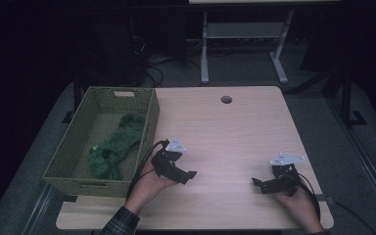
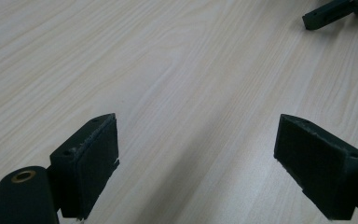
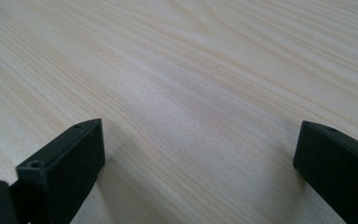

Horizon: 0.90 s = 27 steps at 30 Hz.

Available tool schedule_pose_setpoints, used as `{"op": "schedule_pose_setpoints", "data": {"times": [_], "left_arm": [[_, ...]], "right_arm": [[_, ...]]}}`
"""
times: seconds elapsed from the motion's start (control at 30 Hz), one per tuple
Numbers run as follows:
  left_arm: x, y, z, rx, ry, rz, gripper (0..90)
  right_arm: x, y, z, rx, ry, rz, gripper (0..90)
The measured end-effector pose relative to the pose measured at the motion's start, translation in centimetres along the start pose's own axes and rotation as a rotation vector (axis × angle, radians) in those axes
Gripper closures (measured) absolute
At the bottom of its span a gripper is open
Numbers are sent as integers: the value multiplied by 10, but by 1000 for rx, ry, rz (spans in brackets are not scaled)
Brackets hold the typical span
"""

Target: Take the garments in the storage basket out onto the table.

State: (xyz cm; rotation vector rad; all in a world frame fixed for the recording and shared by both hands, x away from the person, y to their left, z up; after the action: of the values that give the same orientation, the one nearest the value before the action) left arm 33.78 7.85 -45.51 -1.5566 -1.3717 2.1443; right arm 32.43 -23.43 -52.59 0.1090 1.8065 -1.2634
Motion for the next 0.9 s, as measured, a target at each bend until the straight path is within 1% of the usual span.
{"op": "schedule_pose_setpoints", "data": {"times": [0.03,0.13,0.17,0.2,0.23,0.3,0.33,0.4,0.43,0.5,0.53,0.57,0.67,0.7,0.73,0.8,0.87,0.9], "left_arm": [[-1,-1,0,-1,8,0,133],[-4,-4,-1,3,11,1,133],[-5,-5,0,8,8,7,133],[-6,-6,0,15,-3,14,133],[-7,-7,0,22,1,13,133],[-9,-8,0,21,1,13,133],[-9,-9,0,21,17,5,133],[-11,-10,1,30,4,12,133],[-12,-11,0,31,14,9,133],[-13,-12,0,34,10,10,134],[-15,-14,-1,33,19,7,134],[-16,-15,-1,34,13,11,134],[-18,-18,-3,35,16,17,135],[-19,-21,-5,38,5,23,135],[-20,-23,-6,41,14,18,136],[-21,-25,-8,38,10,22,136],[-22,-27,-9,45,1,26,137],[-22,-28,-11,42,7,22,137]], "right_arm": [[0,0,0,0,0,0,17],[0,0,0,1,0,0,17],[0,0,0,1,1,1,17],[0,0,0,1,0,1,17],[0,0,0,1,1,1,17],[0,0,0,1,1,1,17],[0,0,0,1,1,1,17],[0,0,0,0,0,1,17],[0,0,0,1,1,1,17],[0,0,0,1,1,1,17],[0,0,0,1,1,1,17],[0,0,0,1,1,1,17],[0,0,0,1,1,1,17],[0,0,0,1,1,1,17],[0,0,0,0,1,1,17],[0,0,0,0,1,1,17],[0,0,0,0,1,1,17],[0,0,0,1,1,1,17]]}}
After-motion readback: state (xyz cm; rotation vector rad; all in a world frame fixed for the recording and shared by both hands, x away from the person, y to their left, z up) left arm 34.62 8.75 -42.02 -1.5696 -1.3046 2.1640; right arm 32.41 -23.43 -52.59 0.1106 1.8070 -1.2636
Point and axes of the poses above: each handheld gripper's, and its own axes: y roughly forward along the jaws, x roughly out of its underside, z roughly to its right, the point moved 6 cm from there along y, roughly forward along the jaws, and after that the axes turned 3 degrees about -x, right-handed, at the moved point
